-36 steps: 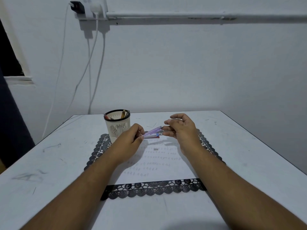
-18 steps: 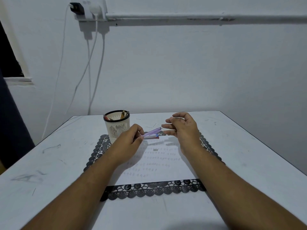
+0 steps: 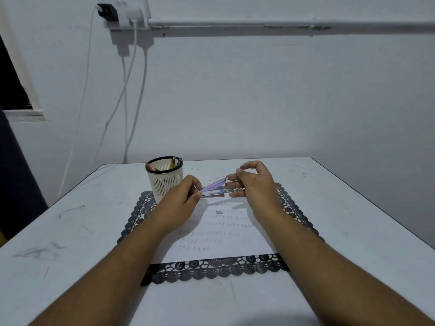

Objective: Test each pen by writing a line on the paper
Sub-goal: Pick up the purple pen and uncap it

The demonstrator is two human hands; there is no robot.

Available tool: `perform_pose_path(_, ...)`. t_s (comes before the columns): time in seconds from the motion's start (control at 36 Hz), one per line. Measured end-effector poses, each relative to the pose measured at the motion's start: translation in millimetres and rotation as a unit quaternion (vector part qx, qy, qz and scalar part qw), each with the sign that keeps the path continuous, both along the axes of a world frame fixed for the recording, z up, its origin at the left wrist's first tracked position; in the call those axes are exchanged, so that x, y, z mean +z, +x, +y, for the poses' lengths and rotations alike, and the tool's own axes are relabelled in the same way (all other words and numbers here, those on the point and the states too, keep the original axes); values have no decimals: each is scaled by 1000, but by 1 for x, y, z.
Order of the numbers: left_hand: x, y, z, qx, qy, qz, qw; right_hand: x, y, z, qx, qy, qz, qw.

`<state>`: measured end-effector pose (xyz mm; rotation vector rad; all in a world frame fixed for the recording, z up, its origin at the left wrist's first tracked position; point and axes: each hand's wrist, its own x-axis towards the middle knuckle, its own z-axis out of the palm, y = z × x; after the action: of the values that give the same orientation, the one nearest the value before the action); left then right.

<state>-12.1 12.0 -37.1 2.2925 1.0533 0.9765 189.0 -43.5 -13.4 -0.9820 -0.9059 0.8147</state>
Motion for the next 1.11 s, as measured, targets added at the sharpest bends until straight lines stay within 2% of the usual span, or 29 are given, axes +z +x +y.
perform_pose_path(0.22,0,1,-2,0,-1,2,1000,3,2,-2,-41,0,2,999)
perform_pose_path(1.11,-3,1,1,-6,-13,-22,1000,-2,-1,0,-29,15,-11,999)
